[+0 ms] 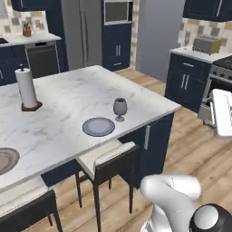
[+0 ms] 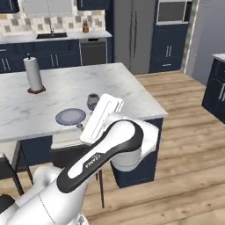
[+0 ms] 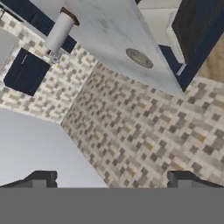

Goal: Retrieve the wine glasses from the counter and place one next to each plate.

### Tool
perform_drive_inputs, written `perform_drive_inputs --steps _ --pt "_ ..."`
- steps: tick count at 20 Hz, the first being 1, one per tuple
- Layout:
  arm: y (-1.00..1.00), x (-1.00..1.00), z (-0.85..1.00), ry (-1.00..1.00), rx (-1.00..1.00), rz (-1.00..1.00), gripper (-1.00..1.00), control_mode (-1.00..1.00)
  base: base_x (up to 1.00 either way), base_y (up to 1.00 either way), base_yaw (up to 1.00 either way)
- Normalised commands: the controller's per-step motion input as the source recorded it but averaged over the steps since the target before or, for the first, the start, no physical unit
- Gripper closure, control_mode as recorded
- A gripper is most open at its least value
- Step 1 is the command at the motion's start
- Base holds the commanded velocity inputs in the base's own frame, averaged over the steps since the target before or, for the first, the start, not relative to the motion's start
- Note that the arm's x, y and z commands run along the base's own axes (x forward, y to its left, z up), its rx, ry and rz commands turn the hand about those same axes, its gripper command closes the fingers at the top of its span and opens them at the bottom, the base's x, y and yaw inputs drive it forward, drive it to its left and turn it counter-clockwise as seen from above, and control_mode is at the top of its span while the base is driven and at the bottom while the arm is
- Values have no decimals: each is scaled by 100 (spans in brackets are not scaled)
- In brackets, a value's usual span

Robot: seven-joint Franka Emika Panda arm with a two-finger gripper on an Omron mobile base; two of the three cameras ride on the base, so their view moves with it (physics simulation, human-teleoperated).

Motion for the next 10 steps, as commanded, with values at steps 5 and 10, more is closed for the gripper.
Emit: perform_drive_inputs --steps 5,10 --pt "0 0 0 0 0 0 -100 100 0 -8 -100" --pt "0 0 0 0 0 0 -100 100 73 -27 -46"
